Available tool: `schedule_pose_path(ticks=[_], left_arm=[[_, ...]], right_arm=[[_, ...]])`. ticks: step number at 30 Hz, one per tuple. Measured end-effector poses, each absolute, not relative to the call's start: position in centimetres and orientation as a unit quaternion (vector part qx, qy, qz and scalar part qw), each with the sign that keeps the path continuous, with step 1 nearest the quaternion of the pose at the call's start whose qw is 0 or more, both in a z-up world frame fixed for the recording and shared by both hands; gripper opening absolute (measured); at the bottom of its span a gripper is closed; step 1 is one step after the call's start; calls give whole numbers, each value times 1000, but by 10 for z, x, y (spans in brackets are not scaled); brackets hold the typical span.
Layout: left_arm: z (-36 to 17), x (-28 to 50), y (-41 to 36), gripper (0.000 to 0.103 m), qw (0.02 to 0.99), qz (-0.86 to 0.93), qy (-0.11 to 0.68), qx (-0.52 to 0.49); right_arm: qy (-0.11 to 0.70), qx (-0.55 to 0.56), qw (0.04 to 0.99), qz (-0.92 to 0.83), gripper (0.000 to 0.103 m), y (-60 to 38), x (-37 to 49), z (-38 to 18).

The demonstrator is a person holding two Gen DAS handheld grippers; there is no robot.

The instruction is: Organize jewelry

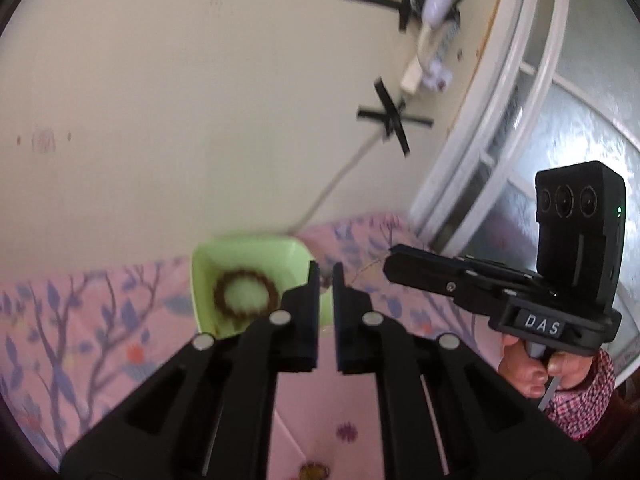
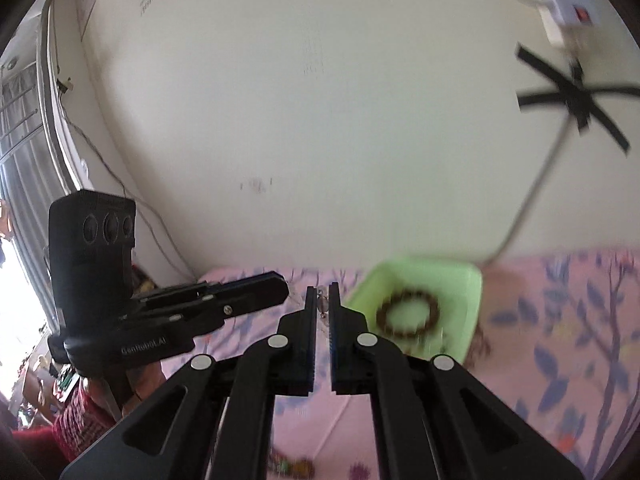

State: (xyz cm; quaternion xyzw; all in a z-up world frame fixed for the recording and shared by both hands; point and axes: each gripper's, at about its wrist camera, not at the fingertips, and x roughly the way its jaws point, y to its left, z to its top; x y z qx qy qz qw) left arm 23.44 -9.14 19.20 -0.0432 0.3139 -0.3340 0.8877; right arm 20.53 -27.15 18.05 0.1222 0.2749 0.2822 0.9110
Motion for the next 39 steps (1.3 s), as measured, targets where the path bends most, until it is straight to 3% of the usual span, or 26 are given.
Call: schedule_pose_path(ticks=[6, 11, 20, 22, 25, 31, 39], left_arm=[[210, 265, -97, 6, 900, -317, 295, -45], [189, 285, -100, 6, 896, -307, 318, -47], [84, 293, -99, 9, 866, -239, 438, -10], [70, 282, -89, 9, 858, -236, 455, -14], [69, 258, -72, 9, 861, -239, 448, -19], [73, 188, -27, 9, 874, -244, 419, -33], [35, 112, -14, 9, 860, -262, 436, -40]], right_arm=[[252, 116, 924, 264, 0, -275, 239, 208], [275, 112, 919, 259, 0, -271, 258, 185], [413, 169, 864, 231, 0, -269, 287, 56], [424, 184, 857, 229, 0, -271, 280, 41], [393, 183, 869, 237, 9, -273, 253, 46], [389, 143, 860, 296, 9, -254, 190, 51], [420, 33, 838, 346, 3, -185, 136, 28]])
